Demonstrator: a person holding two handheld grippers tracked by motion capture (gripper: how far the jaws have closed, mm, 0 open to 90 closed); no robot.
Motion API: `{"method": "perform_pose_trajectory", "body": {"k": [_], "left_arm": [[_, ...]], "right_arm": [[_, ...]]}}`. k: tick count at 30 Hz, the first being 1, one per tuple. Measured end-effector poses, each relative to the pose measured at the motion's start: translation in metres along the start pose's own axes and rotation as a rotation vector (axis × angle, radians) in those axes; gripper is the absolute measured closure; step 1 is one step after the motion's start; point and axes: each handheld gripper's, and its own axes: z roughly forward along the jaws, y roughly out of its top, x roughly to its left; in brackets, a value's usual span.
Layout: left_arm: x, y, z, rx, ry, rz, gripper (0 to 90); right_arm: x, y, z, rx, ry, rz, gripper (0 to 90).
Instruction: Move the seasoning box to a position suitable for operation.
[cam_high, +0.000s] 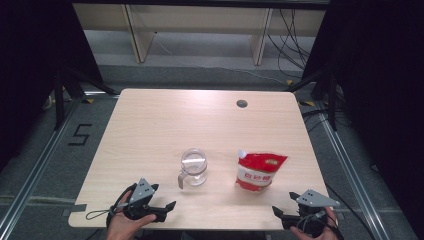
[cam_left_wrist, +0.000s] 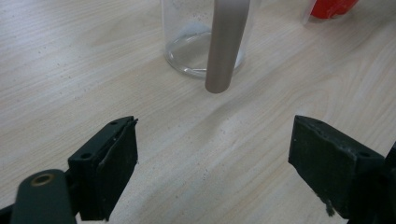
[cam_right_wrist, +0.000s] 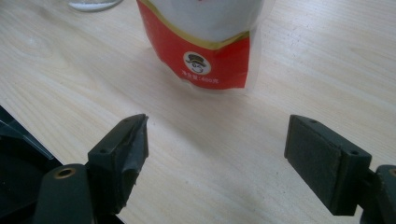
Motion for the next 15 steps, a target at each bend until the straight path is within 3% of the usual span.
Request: {"method": "perform_pose_trajectory", "body": {"k": [1, 2, 3, 4, 5, 7, 8, 9, 11, 13, 15], "left_arm": [[-0.002, 0.0, 0.002, -0.029, -0.006, -0.022, 15.4], [-0.002, 0.002, 0.001, -0.014, 0.0, -0.01, 15.6], [-0.003, 0.002, 0.002, -0.03, -0.002, -0.021, 15.7], [-0.002, 0.004, 0.002, -0.026, 0.005, -0.005, 16.1], [-0.001, 0.005, 0.003, -0.032, 0.007, 0.014, 16.2], [-0.002, 0.006, 0.004, -0.034, 0.008, 0.005, 16.1], [-0.001, 0.007, 0.003, -0.02, 0.008, 0.023, 16.2], [-0.003, 0.007, 0.005, -0.035, 0.009, 0.008, 16.3], [-0.005, 0.008, 0.006, -0.039, 0.011, -0.014, 16.9], [-0.004, 0.011, 0.006, -0.042, -0.001, 0.01, 18.0], [-0.005, 0.012, 0.007, -0.049, -0.004, -0.006, 18.5]], "right_arm": [[0.0, 0.0, 0.0, 0.002, -0.001, 0.001, 22.7], [-0.001, 0.0, 0.001, 0.001, -0.009, -0.012, 22.7], [-0.001, -0.001, 0.001, 0.004, -0.008, -0.004, 22.7], [0.001, -0.001, 0.001, 0.009, -0.013, 0.019, 22.7], [0.0, -0.001, 0.0, 0.009, -0.02, 0.006, 22.7], [0.0, -0.001, 0.001, 0.0, -0.005, 0.021, 22.7], [-0.001, -0.001, 0.001, -0.005, 0.005, 0.014, 22.7], [-0.002, -0.001, 0.002, -0.02, 0.018, 0.007, 22.7], [-0.002, -0.001, 0.001, -0.015, -0.001, 0.007, 22.2], [-0.003, -0.001, 0.001, -0.021, -0.01, 0.008, 21.8], [-0.003, -0.001, 0.001, -0.022, -0.014, 0.009, 21.8]]}}
